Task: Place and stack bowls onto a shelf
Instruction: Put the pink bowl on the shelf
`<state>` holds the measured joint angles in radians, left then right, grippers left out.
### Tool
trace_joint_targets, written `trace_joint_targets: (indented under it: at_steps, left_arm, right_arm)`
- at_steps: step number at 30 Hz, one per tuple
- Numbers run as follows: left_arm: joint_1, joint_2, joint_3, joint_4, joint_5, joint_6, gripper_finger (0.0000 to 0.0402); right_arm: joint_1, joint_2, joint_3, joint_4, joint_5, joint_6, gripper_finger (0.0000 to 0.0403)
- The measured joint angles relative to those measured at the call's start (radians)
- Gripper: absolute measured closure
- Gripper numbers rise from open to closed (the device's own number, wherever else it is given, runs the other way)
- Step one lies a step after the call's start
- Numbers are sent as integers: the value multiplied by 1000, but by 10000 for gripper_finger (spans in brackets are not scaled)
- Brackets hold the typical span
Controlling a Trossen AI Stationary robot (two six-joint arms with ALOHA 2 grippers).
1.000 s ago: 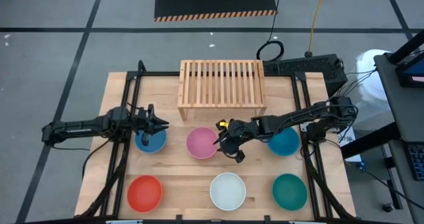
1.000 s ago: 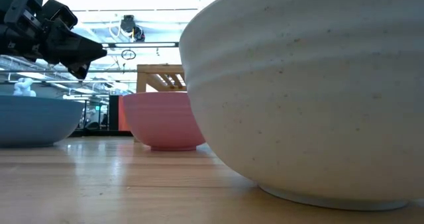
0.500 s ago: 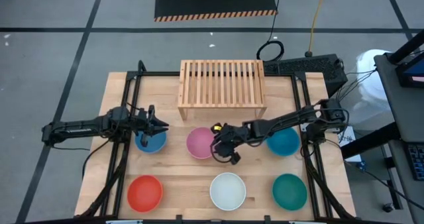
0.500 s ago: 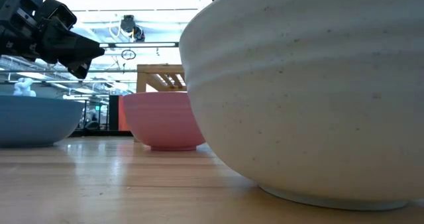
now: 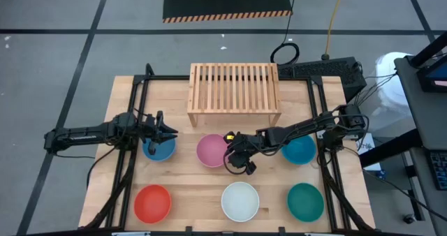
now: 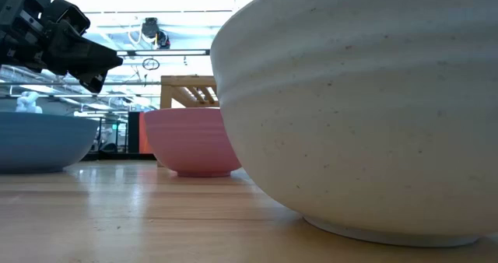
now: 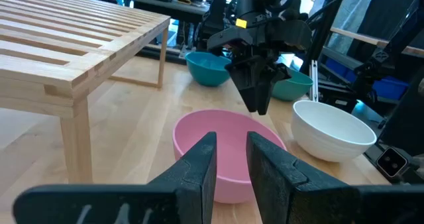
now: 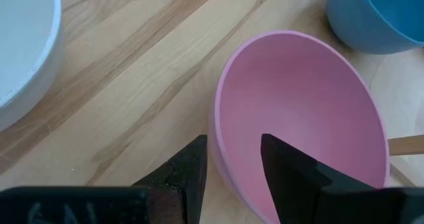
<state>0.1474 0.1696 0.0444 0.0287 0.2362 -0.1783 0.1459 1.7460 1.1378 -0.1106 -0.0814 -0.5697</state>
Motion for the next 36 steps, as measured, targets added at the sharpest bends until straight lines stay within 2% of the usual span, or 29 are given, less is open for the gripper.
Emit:
trace_joint_targets:
  at_steps: [36]
  left_arm:
    - [0,0,0,-1,0,-1,314]
  right_arm:
    - [-23,16,-2,9,-55,-82,266]
